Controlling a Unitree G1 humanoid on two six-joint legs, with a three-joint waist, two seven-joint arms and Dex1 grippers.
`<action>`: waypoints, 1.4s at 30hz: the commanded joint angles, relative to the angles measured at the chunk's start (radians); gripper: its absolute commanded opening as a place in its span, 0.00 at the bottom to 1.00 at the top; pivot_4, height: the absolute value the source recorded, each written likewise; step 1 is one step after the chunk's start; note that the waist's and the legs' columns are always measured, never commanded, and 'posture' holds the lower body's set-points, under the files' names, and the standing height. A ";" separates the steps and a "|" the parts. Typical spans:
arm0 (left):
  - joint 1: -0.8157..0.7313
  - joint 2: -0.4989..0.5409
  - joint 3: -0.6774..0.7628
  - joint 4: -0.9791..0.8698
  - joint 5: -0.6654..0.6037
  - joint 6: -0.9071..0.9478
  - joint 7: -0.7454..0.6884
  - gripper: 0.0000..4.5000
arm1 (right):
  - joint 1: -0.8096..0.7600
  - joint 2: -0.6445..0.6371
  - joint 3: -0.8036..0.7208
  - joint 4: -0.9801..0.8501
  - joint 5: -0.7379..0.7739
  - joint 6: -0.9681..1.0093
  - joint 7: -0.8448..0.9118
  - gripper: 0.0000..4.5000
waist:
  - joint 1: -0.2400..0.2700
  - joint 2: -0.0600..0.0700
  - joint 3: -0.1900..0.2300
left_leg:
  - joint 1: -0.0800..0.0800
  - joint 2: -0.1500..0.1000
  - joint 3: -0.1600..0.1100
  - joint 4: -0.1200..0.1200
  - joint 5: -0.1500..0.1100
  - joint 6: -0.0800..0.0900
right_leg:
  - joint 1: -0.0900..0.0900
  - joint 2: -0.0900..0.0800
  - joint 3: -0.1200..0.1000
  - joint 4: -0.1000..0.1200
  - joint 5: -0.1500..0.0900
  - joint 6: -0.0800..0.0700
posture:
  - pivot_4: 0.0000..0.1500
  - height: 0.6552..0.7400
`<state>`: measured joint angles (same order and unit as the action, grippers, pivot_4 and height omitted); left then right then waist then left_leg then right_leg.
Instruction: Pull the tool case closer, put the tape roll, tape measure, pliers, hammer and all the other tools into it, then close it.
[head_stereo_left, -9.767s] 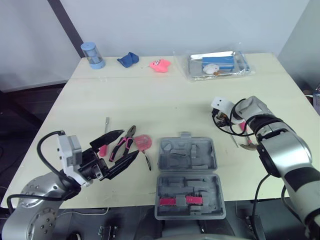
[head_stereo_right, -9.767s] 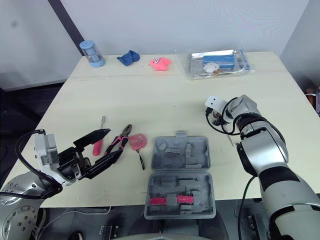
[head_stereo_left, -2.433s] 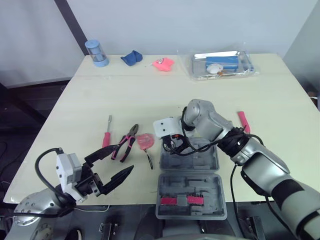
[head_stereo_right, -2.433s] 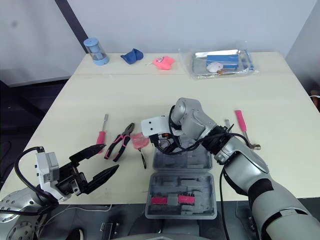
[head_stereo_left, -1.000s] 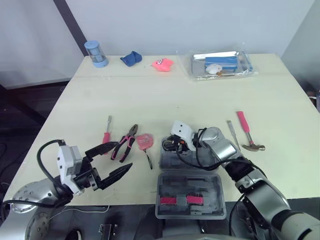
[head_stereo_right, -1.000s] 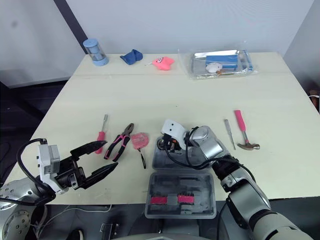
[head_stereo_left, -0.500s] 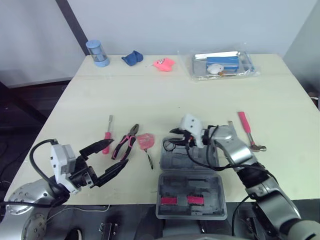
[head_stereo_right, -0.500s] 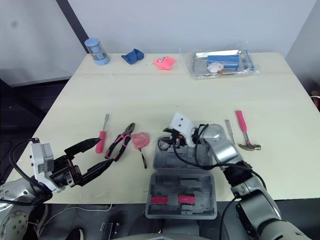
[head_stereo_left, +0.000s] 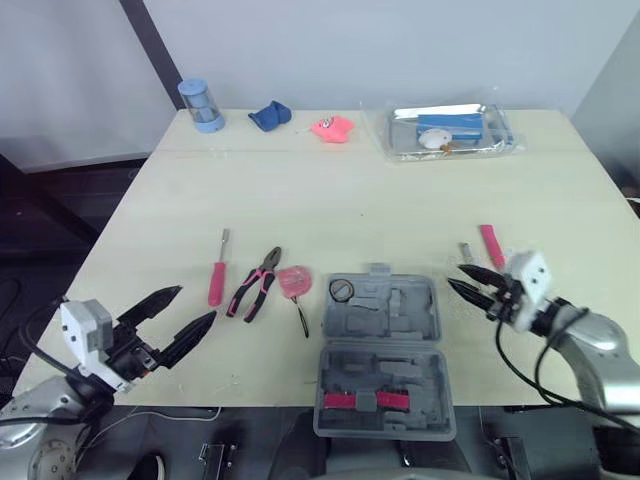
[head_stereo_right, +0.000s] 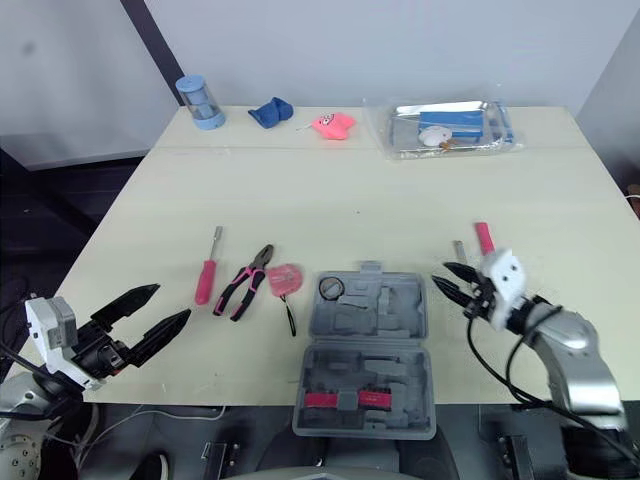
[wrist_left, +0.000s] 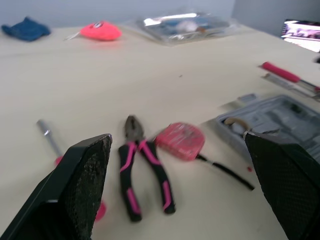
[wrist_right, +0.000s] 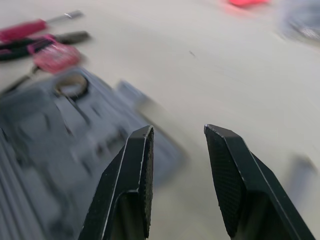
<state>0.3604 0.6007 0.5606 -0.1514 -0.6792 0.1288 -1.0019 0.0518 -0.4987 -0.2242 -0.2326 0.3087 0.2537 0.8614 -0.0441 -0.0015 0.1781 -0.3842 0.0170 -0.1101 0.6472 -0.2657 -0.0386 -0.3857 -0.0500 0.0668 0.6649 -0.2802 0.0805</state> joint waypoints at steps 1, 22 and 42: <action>0.029 -0.007 0.050 0.086 0.029 -0.057 -0.016 1.00 | 0.134 -0.018 -0.165 0.007 0.069 -0.077 0.008 0.38 | 0.002 0.000 0.000 | 0.001 0.000 0.000 0.000 0.000 0.000 | 0.001 0.000 0.000 0.000 0.000 0.000 | 1.00 1.00; 0.025 -0.024 0.055 0.281 0.081 -0.116 -0.005 1.00 | 0.423 -0.001 -0.349 0.133 0.203 -0.197 0.033 0.98 | 0.001 -0.004 -0.004 | 0.006 0.002 0.003 0.000 0.000 0.000 | 0.007 0.001 0.002 -0.003 -0.001 0.000 | 1.00 1.00; -0.086 0.013 -0.070 -0.027 0.059 0.050 0.056 1.00 | 0.258 -0.093 -0.189 -0.082 0.192 -0.051 -0.034 0.98 | 0.004 -0.005 -0.004 | 0.005 0.001 0.002 0.000 0.000 0.000 | 0.007 0.001 0.002 -0.002 0.000 0.000 | 1.00 1.00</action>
<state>0.2856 0.5879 0.4986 -0.1306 -0.6123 0.1688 -0.9406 0.3313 -0.5845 -0.4277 -0.2781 0.5034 0.2128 0.8300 -0.0400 -0.0065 0.1739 -0.3788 0.0183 -0.1076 0.6476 -0.2658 -0.0386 -0.3788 -0.0494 0.0687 0.6626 -0.2806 0.0808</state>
